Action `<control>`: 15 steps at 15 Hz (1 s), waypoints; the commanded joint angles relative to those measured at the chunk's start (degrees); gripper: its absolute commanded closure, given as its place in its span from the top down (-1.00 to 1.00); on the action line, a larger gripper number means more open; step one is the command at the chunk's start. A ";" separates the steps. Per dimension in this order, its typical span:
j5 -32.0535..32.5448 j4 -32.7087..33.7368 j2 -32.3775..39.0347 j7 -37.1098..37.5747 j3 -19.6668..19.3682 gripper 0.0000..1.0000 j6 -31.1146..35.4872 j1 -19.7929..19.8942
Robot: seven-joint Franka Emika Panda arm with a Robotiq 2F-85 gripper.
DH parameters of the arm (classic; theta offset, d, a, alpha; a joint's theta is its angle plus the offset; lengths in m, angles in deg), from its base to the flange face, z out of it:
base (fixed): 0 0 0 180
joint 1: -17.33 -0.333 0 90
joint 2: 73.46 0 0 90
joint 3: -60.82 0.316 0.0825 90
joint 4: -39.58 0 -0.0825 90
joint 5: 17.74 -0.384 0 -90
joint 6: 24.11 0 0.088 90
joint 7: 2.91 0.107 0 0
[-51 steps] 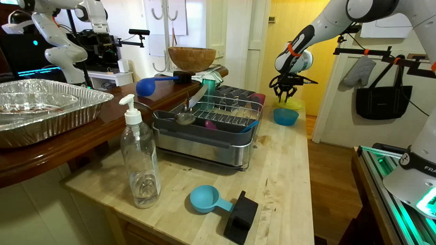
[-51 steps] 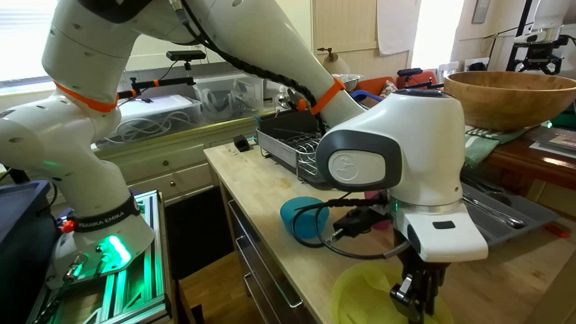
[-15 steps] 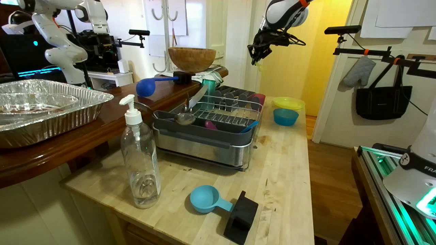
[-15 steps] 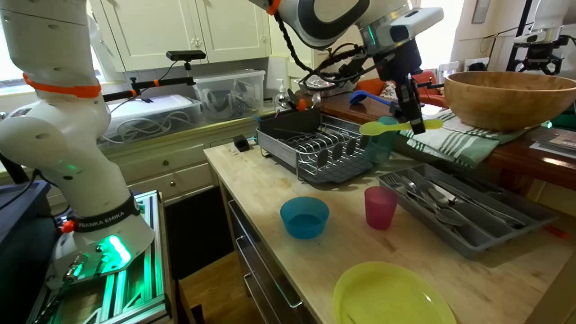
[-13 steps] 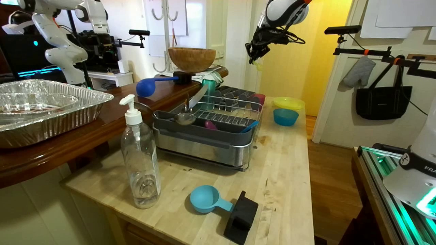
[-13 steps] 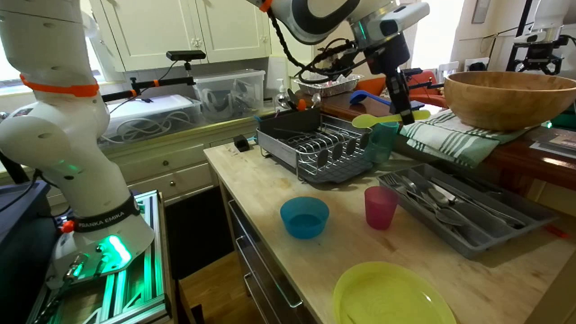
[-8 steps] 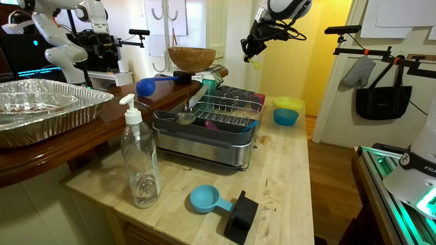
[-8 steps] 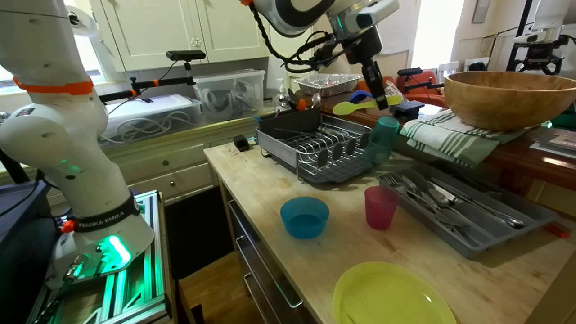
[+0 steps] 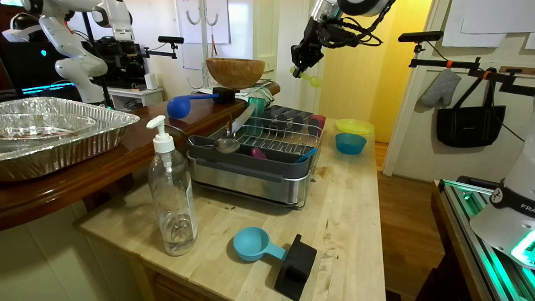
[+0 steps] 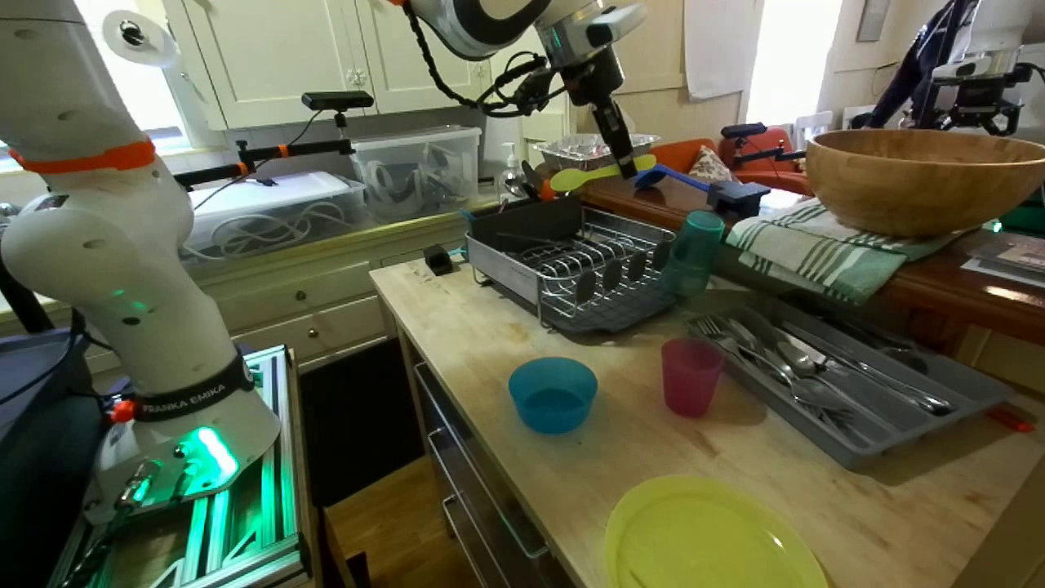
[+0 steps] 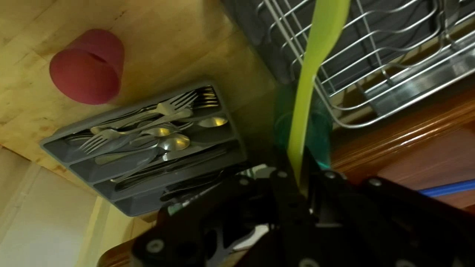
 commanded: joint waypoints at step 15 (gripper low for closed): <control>-0.32 -8.13 -6.86 -3.49 5.69 -0.80 -0.10 -2.10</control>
